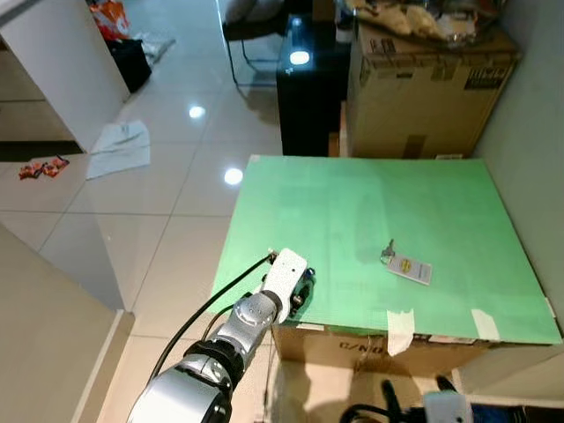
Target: Hang keys on a hook
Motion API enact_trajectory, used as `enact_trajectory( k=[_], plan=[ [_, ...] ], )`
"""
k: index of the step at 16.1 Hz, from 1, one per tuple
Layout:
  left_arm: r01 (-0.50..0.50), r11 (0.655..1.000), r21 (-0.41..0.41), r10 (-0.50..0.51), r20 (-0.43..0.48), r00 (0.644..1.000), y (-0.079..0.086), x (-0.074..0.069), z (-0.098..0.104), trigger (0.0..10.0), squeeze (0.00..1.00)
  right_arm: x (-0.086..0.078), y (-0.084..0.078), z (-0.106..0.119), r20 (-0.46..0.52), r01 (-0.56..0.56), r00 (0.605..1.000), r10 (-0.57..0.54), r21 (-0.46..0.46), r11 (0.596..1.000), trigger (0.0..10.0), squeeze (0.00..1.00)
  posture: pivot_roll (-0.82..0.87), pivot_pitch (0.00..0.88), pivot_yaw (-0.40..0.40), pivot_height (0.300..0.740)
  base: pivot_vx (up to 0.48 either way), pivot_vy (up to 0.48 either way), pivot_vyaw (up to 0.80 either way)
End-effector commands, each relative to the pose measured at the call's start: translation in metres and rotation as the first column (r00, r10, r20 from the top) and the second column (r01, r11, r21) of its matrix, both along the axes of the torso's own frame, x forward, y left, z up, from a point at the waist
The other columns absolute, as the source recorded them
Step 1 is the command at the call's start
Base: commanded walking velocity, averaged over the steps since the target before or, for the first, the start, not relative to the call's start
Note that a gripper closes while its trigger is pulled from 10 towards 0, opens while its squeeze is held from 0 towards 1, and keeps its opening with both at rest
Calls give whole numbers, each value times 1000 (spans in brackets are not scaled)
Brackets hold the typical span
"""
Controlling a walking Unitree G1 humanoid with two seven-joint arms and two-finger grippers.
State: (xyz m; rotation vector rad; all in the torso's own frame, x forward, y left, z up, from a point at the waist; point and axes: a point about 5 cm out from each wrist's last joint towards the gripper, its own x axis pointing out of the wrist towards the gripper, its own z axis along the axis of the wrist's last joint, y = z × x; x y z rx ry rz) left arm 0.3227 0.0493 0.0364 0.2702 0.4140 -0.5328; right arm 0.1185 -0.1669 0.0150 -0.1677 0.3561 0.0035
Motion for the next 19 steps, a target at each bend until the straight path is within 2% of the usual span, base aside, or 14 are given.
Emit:
enact_trajectory(
  k=[1,6,10,12,15,19],
  plan=[
    [-13,1000,25,14,-34,999,2,-6,-8,10000,0,-1,3,4,13,-9,1000,9,-6,1000,10000,0,-408,212,155,740,0,0,0],
    [-20,1000,18,21,-52,998,-4,-9,-11,10000,0,3,0,12,32,-11,999,12,-29,1000,10000,0,-445,218,154,740,0,0,0],
    [-24,999,30,26,-46,999,-6,-9,-11,10000,0,1,5,22,45,-34,998,36,-36,999,10000,0,-474,247,145,740,0,0,0],
    [-61,998,12,61,-11,998,-6,-3,-3,10000,0,-5,7,26,37,-58,998,59,-46,997,10000,0,-494,260,134,740,0,0,0],
    [-94,995,-13,94,-4,996,-7,1,2,10000,0,-8,8,32,31,-57,998,58,-47,997,10000,0,-501,272,136,740,0,0,0],
    [-135,991,-10,135,7,991,0,5,4,10000,0,-10,12,40,29,-58,998,59,-41,997,10000,0,-500,277,138,740,0,0,0]
  ],
)
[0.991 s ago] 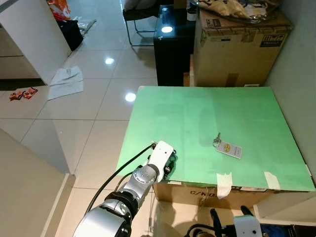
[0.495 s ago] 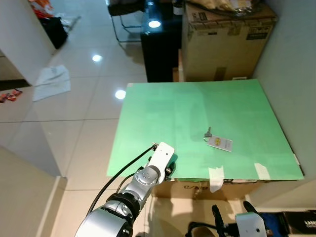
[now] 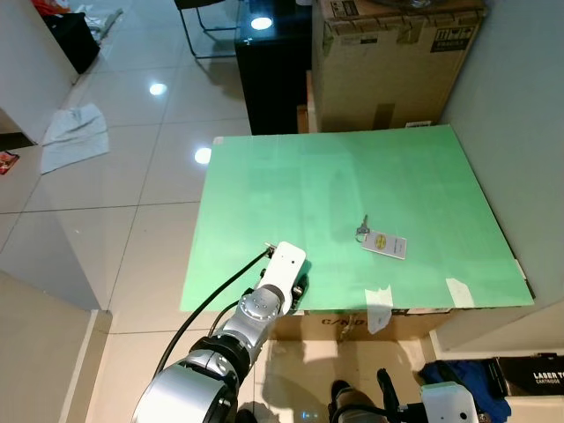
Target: Hang keys on a hook
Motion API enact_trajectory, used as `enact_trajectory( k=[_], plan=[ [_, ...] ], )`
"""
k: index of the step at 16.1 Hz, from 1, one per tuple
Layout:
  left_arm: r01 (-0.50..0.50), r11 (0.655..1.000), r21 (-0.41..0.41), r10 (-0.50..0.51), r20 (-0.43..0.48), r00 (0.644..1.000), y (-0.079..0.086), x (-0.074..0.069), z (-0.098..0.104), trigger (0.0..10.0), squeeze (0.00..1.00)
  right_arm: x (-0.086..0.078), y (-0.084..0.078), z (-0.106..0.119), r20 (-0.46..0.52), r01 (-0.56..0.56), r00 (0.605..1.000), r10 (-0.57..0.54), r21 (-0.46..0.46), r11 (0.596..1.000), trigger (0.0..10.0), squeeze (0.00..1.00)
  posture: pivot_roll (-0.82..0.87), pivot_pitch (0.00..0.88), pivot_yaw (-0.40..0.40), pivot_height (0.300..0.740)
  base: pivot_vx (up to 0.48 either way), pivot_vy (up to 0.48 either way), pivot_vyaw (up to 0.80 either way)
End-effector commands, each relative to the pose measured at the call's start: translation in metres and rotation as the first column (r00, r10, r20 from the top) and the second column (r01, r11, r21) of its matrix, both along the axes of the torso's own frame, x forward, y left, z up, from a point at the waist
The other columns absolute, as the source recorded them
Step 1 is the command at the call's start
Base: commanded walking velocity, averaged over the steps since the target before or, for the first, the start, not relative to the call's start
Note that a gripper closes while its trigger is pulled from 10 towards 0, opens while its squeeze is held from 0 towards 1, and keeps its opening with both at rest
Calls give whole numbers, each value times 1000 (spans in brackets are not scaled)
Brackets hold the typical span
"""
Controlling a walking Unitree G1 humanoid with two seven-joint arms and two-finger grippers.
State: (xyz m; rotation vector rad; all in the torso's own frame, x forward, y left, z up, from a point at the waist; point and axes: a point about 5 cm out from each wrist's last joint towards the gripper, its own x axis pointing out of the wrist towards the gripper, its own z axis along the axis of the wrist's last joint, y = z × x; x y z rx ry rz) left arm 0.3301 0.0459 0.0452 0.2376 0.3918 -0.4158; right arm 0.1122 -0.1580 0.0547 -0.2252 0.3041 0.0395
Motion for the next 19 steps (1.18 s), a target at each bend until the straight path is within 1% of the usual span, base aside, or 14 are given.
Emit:
enact_trajectory(
  k=[1,3,4,5,6,8,11,12,14,15,16,19],
  plan=[
    [-23,1000,9,23,-38,999,5,-3,-7,10000,0,-3,6,3,-21,-9,1000,10,11,1000,10000,0,-501,275,140,740,0,0,0],
    [-19,999,38,22,-83,996,7,-10,-17,10000,0,-3,7,5,-26,-9,1000,9,11,1000,10000,0,-503,275,140,740,0,0,0],
    [-16,1000,22,19,-110,994,7,-13,-20,10000,0,-3,7,6,-27,-8,1000,9,10,1000,10000,0,-507,270,140,740,0,0,0],
    [-15,1000,17,17,-119,993,6,-14,-21,10000,0,-3,7,6,-28,-8,1000,8,10,1000,10000,0,-507,270,140,740,0,0,0],
    [4,999,36,1,-124,992,5,-16,-23,8745,0,-3,7,6,-30,-8,1000,8,9,1000,10000,0,-509,267,140,740,0,0,0],
    [27,997,73,-18,-126,992,4,-18,-25,0,0,-1,6,6,-36,-8,999,8,8,1000,10000,0,-509,259,143,740,0,0,0],
    [45,995,93,-32,-137,990,7,-19,-28,0,0,1,1,-2,-50,-1,999,1,7,1000,10000,0,-501,248,147,740,0,0,0],
    [44,994,103,-28,-149,988,11,-20,-30,0,0,3,-1,-9,-56,0,998,0,7,1000,10000,0,-494,244,150,740,0,0,0],
    [45,993,106,-29,-153,988,14,-20,-31,0,0,6,-1,-14,-57,0,998,0,8,1000,10000,0,-486,238,155,740,0,0,0],
    [51,992,116,-33,-156,987,15,-21,-32,0,0,8,-1,-15,-57,1,998,0,9,1000,10000,0,-484,237,156,740,0,0,0],
    [70,987,142,-45,-171,984,18,-24,-37,0,0,10,0,-18,-54,1,999,0,12,1000,10000,0,-479,233,160,740,0,0,0],
    [90,983,162,-59,-187,981,20,-28,-41,0,0,13,0,-22,-47,0,999,1,15,1000,10000,0,-474,229,164,740,0,0,0]
  ],
)
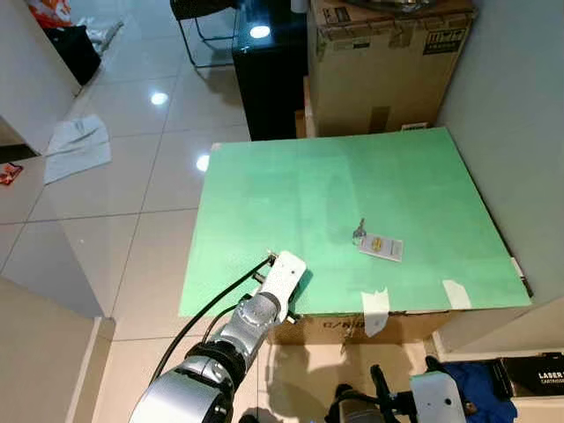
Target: Hang keys on a hook
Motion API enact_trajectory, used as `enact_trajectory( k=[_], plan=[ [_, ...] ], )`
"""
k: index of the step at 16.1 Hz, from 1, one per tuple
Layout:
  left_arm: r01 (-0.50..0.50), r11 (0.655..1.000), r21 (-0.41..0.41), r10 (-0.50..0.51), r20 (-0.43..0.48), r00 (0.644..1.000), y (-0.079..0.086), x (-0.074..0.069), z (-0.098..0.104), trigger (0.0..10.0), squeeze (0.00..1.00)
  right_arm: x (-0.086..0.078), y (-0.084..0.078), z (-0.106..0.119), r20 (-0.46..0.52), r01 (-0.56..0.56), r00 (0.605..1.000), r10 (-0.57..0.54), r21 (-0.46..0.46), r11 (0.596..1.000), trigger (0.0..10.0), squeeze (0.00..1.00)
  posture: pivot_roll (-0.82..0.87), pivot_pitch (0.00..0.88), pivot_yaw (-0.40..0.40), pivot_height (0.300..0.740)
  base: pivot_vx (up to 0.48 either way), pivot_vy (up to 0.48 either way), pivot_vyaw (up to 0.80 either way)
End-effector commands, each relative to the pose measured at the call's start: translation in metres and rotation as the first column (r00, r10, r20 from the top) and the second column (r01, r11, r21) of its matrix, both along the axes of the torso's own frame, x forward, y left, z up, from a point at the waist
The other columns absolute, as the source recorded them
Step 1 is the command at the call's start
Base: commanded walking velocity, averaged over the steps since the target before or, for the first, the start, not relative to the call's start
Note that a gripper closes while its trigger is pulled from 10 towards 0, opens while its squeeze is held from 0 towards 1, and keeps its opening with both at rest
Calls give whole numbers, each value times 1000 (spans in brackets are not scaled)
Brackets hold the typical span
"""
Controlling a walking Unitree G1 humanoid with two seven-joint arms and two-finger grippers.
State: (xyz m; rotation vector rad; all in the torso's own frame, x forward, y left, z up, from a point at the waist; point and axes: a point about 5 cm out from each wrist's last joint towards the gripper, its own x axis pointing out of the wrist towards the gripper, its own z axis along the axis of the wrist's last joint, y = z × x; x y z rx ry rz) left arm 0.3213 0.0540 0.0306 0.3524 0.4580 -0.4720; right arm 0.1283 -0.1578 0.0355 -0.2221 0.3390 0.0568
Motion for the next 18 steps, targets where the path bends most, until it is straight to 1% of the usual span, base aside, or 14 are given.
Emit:
enact_trajectory(
  k=[1,3,5,7,8,10,12,14,15,16,18],
  plan=[
    [13,998,65,-4,-130,991,12,-20,-27,0,0,-3,0,-4,-7,13,1000,-12,12,1000,10000,0,-472,228,165,740,0,0,0],
    [17,998,63,-9,-132,991,11,-21,-28,0,0,-2,0,-4,-3,12,1000,-12,13,1000,10000,0,-471,228,166,740,0,0,0],
    [9,999,43,-3,-134,991,11,-20,-27,0,0,-1,0,-5,1,9,1000,-9,13,1000,10000,0,-471,228,166,740,0,0,0],
    [-20,1000,-24,16,-129,992,8,-16,-21,0,0,1,0,-6,8,7,1000,-8,15,1000,10000,0,-465,223,168,740,0,0,0],
    [-56,995,-79,47,-116,992,6,-10,-15,0,0,2,1,-6,11,8,1000,-8,15,1000,10000,0,-464,220,173,740,0,0,0],
    [-48,992,-118,37,-99,994,2,-8,-10,0,0,4,2,-6,15,10,1000,-10,19,1000,10000,0,-456,211,175,740,0,0,0],
    [-55,986,-159,41,-94,995,5,-7,-8,0,0,7,4,-6,24,5,1000,-5,23,1000,10000,0,-455,199,179,740,0,0,0],
    [-59,966,-252,49,-44,998,10,6,7,0,0,16,2,-3,51,8,999,-9,22,1000,10000,0,-439,170,181,740,0,0,0],
    [-60,962,-265,52,-36,998,11,8,10,0,0,17,1,-2,55,8,998,-9,22,1000,10000,0,-439,170,181,740,0,0,0],
    [-50,950,-307,48,-14,999,10,14,19,0,0,22,1,-2,62,4,998,-5,22,1000,10000,0,-421,149,178,740,0,0,0],
    [-8,934,-358,24,39,999,8,23,35,0,0,33,3,-3,78,-17,997,15,25,1000,10000,0,-401,122,176,740,0,0,0]
  ],
)
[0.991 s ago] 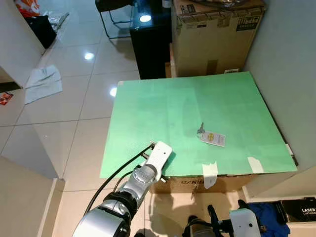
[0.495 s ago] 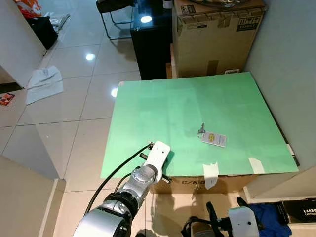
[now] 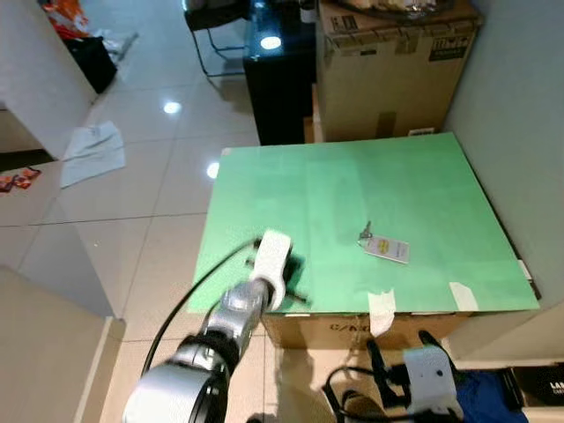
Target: Hang keys on a hook
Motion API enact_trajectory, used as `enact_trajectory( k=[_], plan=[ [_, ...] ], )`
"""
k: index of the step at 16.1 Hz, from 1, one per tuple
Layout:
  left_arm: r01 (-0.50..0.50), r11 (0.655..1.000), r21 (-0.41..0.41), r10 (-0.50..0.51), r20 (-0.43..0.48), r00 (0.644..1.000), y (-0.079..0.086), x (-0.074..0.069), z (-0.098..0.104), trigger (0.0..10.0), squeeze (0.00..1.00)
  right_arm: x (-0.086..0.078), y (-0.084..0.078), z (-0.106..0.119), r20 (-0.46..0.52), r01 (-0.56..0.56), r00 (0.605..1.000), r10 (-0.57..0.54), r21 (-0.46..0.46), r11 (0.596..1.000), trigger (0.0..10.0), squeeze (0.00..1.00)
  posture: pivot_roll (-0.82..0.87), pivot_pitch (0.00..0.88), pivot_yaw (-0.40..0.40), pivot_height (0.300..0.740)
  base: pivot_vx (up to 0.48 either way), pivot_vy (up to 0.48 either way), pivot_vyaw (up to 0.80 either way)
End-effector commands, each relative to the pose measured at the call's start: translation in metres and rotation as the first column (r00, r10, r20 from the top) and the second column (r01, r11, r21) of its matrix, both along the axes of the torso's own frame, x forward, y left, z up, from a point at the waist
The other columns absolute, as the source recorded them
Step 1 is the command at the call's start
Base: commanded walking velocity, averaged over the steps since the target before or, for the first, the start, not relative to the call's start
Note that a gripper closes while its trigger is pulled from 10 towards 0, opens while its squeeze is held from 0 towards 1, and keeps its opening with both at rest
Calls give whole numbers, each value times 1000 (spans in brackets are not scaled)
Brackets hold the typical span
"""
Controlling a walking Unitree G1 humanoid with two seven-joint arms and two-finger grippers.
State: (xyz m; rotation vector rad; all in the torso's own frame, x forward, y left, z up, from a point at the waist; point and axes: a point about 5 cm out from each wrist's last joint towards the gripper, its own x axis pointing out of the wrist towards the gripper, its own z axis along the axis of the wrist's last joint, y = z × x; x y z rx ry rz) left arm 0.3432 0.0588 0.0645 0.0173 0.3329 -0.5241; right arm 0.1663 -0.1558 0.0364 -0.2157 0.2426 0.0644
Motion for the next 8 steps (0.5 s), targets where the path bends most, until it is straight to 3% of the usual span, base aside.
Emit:
enact_trajectory(
  k=[1,2,8],
  plan=[
    [-6,1000,-20,6,12,1000,4,2,3,0,0,-3,1,-3,-14,-2,1000,2,15,1000,10000,0,-401,122,176,740,0,0,0],
    [-13,999,-48,14,30,999,7,7,10,0,0,3,2,-3,-2,-6,1000,6,16,1000,9686,0,-389,103,177,740,0,0,0],
    [-6,980,-197,39,163,986,16,28,53,0,0,35,1,7,68,8,998,-10,38,999,10000,0,-344,35,164,740,0,0,0]
  ],
)
